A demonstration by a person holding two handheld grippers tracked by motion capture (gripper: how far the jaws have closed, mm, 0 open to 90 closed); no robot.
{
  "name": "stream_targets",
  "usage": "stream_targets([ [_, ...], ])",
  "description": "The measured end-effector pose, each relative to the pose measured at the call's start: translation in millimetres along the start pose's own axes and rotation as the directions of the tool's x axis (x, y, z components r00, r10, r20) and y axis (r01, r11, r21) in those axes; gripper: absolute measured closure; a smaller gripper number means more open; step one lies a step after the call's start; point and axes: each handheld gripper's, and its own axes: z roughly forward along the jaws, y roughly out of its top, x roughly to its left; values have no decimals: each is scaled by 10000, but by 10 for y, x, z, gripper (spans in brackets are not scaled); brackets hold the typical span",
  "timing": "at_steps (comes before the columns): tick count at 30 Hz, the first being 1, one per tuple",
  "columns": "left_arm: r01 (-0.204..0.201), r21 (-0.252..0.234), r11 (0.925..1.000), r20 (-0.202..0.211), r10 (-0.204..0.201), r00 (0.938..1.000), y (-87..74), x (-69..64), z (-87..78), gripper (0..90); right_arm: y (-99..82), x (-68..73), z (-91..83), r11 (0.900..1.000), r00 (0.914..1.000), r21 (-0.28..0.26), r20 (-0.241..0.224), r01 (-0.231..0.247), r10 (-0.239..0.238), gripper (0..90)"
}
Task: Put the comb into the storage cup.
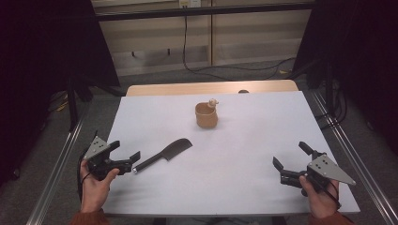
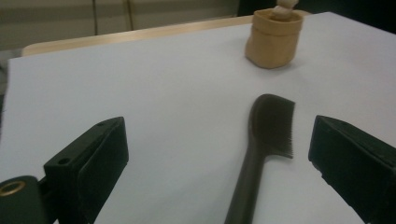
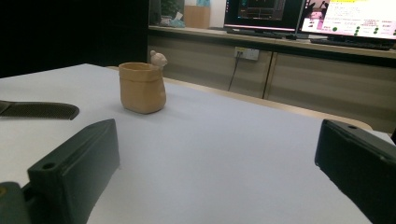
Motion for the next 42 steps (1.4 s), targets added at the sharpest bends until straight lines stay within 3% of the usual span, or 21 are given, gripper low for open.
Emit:
stream_targets([
  [4, -517, 537, 9972, 255, 504, 9984, 18, -21, 78, 76, 2, -1, -9, 10000, 10000, 10, 36, 22, -22, 0],
  [9, -544, 884, 9946, 841, 470, 9954, 85, -27, 157, 70, 0, -2, -4, 10000, 10000, -8, -6, 26, -26, 0],
  [13, -840, 949, 9919, 1505, 691, 9862, 138, -29, 197, 55, -1, -2, 1, 10000, 10000, -1, 6, -2, 2, 0],
  [17, -935, 1072, 9898, 1412, 779, 9869, 185, -64, 235, 43, -2, -1, 2, 10000, 10000, 8, -12, -9, 9, 0],
  [22, -1049, 1281, 9862, 1816, 806, 9801, 190, -112, 323, 31, -3, 0, 6, 10000, 10000, 17, -27, -36, 36, 0],
  [25, -1419, 1535, 9779, 1963, 1106, 9743, 189, -127, 406, 50, -3, 1, 7, 10000, 10000, 14, -40, -23, 23, 0],
  [27, -1464, 1778, 9731, 2007, 1098, 9735, 195, -138, 456, 50, -4, 1, 9, 10000, 10000, 11, -40, -35, 35, 0],
  [31, -1745, 1849, 9671, 2139, 1337, 9677, 258, -152, 515, 49, -5, 2, 12, 10000, 10000, 23, -63, -19, 19, 0],
  [33, -1727, 1737, 9695, 2127, 1343, 9678, 258, -146, 539, 66, -5, 3, 10, 10000, 10000, 27, -56, -12, 12, 0],
  [34, -1744, 1896, 9662, 2159, 1322, 9674, 238, -140, 560, 64, -5, 2, 9, 10000, 10000, 34, -61, -17, 17, 0],
  [37, -2059, 2515, 9457, 2163, 1525, 9643, 197, -157, 619, 79, -6, 1, 13, 10000, 10000, 32, -52, -14, 15, 0],
  [39, -2223, 2633, 9388, 2316, 1622, 9592, 204, -168, 645, 101, -9, 1, 18, 10000, 10000, 48, -66, 7, -6, 0],
  [42, -2370, 2914, 9268, 2308, 1724, 9576, 213, -165, 685, 120, -8, 3, 17, 10000, 10000, 52, -58, 10, -10, 0],
])
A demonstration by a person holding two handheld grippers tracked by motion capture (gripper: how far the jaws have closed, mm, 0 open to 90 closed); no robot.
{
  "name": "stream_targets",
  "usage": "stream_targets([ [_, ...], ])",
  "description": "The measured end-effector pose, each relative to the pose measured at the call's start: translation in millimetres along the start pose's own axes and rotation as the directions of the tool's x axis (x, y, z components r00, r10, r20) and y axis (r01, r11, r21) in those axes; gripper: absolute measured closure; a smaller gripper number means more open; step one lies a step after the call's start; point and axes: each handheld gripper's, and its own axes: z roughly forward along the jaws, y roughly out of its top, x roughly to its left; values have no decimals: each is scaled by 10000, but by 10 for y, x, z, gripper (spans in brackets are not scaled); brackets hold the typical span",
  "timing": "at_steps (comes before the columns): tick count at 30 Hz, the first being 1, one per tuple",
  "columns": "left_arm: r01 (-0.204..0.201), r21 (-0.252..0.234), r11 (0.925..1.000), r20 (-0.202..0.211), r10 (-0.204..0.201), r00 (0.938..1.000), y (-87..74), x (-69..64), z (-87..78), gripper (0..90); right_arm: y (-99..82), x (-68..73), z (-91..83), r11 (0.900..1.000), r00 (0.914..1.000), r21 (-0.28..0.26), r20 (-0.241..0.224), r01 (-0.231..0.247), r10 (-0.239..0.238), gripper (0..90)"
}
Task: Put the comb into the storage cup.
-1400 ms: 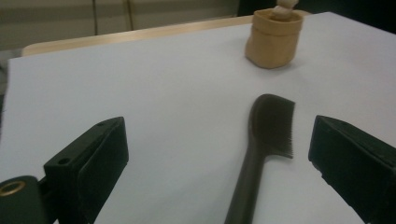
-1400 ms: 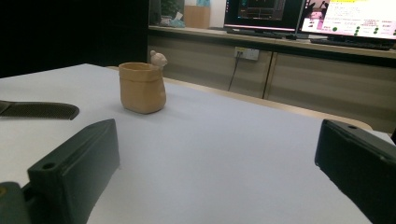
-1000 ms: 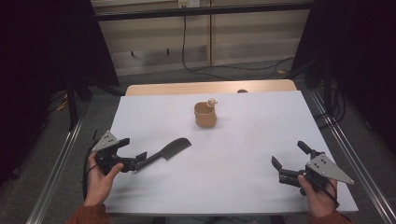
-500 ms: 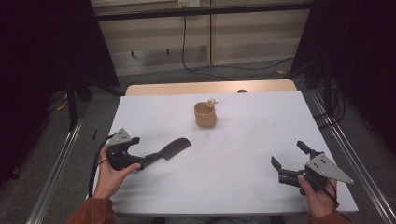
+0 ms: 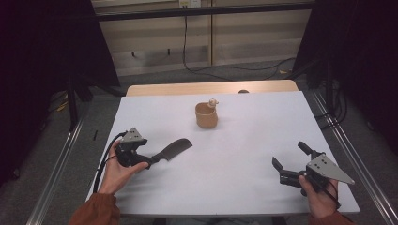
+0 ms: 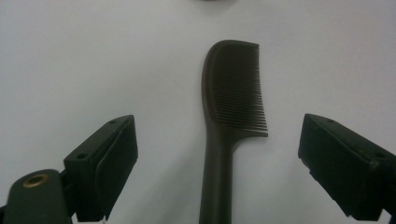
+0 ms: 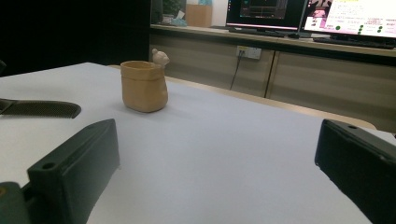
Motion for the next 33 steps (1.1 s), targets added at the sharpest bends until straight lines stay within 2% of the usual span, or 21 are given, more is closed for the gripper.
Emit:
stream_targets([
  [3, -231, 620, 9978, -80, 236, 9997, 28, 15, 46, 154, -1, 0, 3, 10000, 10000, 5, -15, -4, 4, 0],
  [5, -271, 774, 9966, 7, 272, 9996, 57, 13, 62, 182, -2, 1, 1, 10000, 10000, 22, -9, 1, -1, 0],
  [6, -527, 971, 9939, 26, 527, 9986, 76, 15, 64, 212, -2, -1, 2, 10000, 10000, 0, -32, -4, 4, 0],
  [7, -608, 1016, 9930, -27, 614, 9981, 87, 12, 74, 239, -2, -2, 2, 10000, 10000, 1, -31, -5, 5, 0],
  [8, -561, 1153, 9917, 11, 564, 9984, 98, 26, 86, 243, -2, -2, 2, 10000, 10000, 8, -32, -7, 7, 0],
  [11, -750, 1841, 9800, 33, 757, 9971, 142, 45, 133, 257, -2, 1, 2, 10000, 10000, 10, -37, -2, 2, 0],
  [15, -914, 1971, 9761, 36, 926, 9957, 217, 34, 168, 297, -3, 1, 2, 10000, 10000, 15, -38, 4, -4, 0],
  [16, -850, 1950, 9771, 156, 836, 9964, 219, 33, 192, 306, -2, 1, 1, 10000, 10000, 18, -41, -2, 2, 0],
  [18, -982, 2387, 9661, 278, 943, 9952, 218, 35, 235, 347, -4, 2, 2, 10000, 10000, 40, -71, -1, 2, 0],
  [19, -1002, 2515, 9626, 214, 980, 9950, 217, 32, 250, 361, -5, 2, 2, 10000, 10000, 57, -83, -13, 14, 0],
  [21, -909, 2581, 9618, 292, 863, 9958, 216, 45, 256, 361, -5, 1, 4, 10000, 10000, 54, -85, -7, 7, 0],
  [23, -745, 2540, 9643, 301, 691, 9972, 216, 48, 247, 366, -6, 1, 3, 10000, 10000, 58, -85, -19, 19, 0],
  [25, -677, 2817, 9571, 403, 587, 9975, 214, 58, 246, 392, -5, 1, 3, 10000, 10000, 60, -84, -16, 17, 0],
  [26, -736, 2995, 9512, 459, 627, 9970, 211, 68, 250, 414, -6, 1, 4, 10000, 9999, 63, -104, -8, 9, 0],
  [27, -622, 3009, 9516, 402, 525, 9978, 200, 59, 264, 434, -6, 2, 5, 10000, 9999, 69, -104, -5, 6, 0],
  [28, -702, 3183, 9454, 528, 562, 9970, 196, 61, 281, 448, -5, 3, 5, 10000, 9999, 85, -117, -4, 5, 0],
  [29, -614, 3239, 9441, 476, 486, 9977, 189, 47, 301, 455, -5, 3, 5, 10000, 9999, 83, -118, 9, -8, 0],
  [30, -710, 3420, 9370, 584, 542, 9968, 192, 52, 309, 464, -6, 4, 5, 10000, 9999, 88, -124, -6, 7, 0],
  [31, -731, 3495, 9341, 572, 566, 9968, 193, 54, 321, 473, -6, 3, 5, 10000, 9999, 88, -119, -5, 6, 0],
  [32, -545, 3423, 9380, 554, 377, 9978, 186, 44, 338, 483, -7, 2, 6, 10000, 9999, 77, -106, -10, 10, 0],
  [33, -579, 3520, 9342, 491, 433, 9979, 187, 49, 341, 496, -7, 2, 6, 10000, 9999, 73, -111, -11, 12, 0],
])
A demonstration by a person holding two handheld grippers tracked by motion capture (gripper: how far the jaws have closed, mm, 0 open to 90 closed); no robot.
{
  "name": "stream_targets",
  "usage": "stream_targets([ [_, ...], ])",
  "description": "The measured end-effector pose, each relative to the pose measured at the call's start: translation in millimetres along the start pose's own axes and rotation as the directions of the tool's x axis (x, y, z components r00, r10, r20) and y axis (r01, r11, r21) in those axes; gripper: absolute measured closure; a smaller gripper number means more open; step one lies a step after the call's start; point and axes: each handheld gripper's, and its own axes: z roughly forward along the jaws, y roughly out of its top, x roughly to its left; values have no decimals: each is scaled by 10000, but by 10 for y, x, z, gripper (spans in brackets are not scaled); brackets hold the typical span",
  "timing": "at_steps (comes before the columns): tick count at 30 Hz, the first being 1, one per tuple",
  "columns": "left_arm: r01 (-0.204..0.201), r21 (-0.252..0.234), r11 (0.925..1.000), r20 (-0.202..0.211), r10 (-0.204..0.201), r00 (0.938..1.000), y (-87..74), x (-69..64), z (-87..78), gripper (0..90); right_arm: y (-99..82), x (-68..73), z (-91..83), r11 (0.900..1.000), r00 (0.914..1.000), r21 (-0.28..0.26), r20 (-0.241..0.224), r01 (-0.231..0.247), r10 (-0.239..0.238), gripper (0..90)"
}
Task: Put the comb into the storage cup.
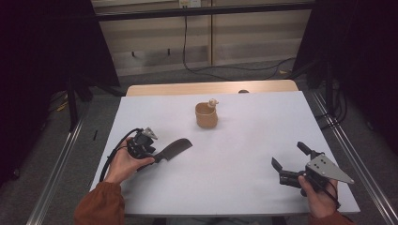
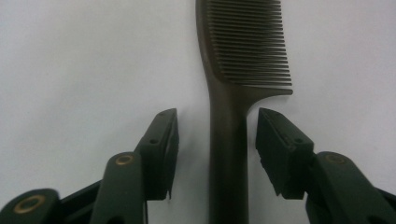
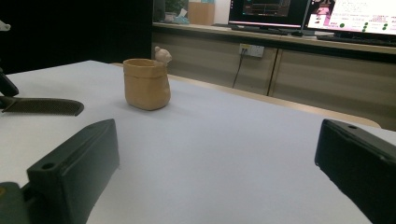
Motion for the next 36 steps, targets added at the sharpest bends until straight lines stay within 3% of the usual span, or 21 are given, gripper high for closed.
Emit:
stream_targets([
  [4, 99, 143, 9998, 14, -100, 9999, 7, 3, 14, 530, -1, 0, 1, 10000, 10000, 34, -12, 23, -23, 0],
  [9, -129, 517, 9986, -61, 132, 9999, 53, -14, 15, 576, 3, 5, -3, 10000, 10000, -25, 2, 15, -15, 0],
  [11, -138, 528, 9985, -3, 139, 9999, 58, -10, 19, 594, 1, 2, -2, 10000, 10000, -16, 13, 19, -19, 0],
  [13, 149, 391, 9991, -25, -148, 9999, 59, -23, 32, 598, 1, 2, 0, 10000, 10000, -19, 11, 32, -32, 0],
  [19, 63, 758, 9971, -95, -56, 9999, 89, -30, 36, 618, 3, 5, -2, 10000, 10000, -35, 16, 73, -73, 0],
  [24, 165, 687, 9975, 47, -169, 9998, 85, -4, 39, 658, 2, 7, -3, 10000, 10000, -23, -11, 80, -80, 0],
  [36, -218, 858, 9961, 13, 217, 9998, 107, -7, 41, 726, 2, 10, -1, 10000, 9999, -27, -58, 81, -81, 0],
])
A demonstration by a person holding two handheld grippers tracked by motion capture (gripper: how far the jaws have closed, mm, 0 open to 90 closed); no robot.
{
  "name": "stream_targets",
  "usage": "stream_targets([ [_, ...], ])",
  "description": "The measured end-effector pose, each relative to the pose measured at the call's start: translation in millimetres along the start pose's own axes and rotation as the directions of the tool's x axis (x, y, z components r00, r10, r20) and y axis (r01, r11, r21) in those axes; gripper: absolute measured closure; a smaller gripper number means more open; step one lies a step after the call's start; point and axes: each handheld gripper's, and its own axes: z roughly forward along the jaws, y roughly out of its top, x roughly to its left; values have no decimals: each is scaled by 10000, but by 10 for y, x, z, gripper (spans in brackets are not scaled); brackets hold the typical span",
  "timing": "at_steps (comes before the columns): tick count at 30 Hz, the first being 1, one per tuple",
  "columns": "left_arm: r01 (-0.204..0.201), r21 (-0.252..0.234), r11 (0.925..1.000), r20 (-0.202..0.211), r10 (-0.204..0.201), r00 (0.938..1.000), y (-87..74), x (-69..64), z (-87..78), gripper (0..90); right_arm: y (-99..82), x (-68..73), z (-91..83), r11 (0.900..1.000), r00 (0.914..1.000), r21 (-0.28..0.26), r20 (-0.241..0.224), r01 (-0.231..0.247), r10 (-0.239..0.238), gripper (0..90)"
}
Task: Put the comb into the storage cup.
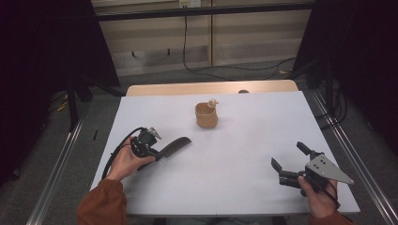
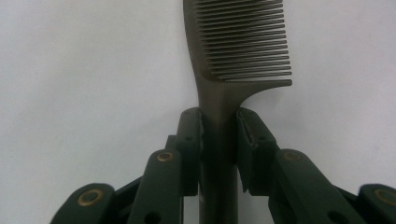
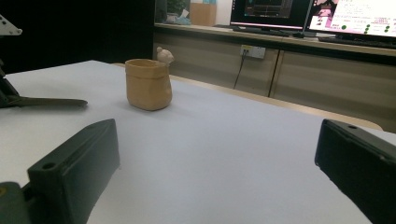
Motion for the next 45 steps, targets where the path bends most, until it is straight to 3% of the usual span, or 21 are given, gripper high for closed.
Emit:
stream_targets([
  [5, 195, -101, 9998, 102, -194, 9998, -5, 10, -3, 726, -1, 1, 1, 10000, 10000, 18, 21, -20, 20, 0],
  [18, 239, -172, 9996, 265, -235, 9994, -29, 31, -32, 728, -1, -1, 2, 10000, 10000, 24, 24, -8, 8, 0],
  [25, 483, -569, 9972, 406, -460, 9981, -50, 43, -78, 728, 0, 1, 2, 10000, 10000, 29, 41, -5, 5, 0],
  [31, 1006, -1445, 9844, 740, -906, 9931, -91, 86, -176, 728, -1, 1, 2, 10000, 10000, 24, 20, -13, 13, 0],
  [34, 1341, -2110, 9682, 896, -1175, 9890, -108, 107, -220, 728, -1, 1, 3, 10000, 10000, 23, 13, -14, 14, 0],
  [39, 1482, -2411, 9591, 960, -1284, 9871, -123, 119, -251, 728, 0, 1, 1, 10000, 10000, 26, 38, -6, 6, 0],
  [45, 1582, -3200, 9341, 902, -1362, 9866, -150, 131, -314, 728, 1, 0, 0, 10000, 10000, 26, 33, -8, 8, 0],
])
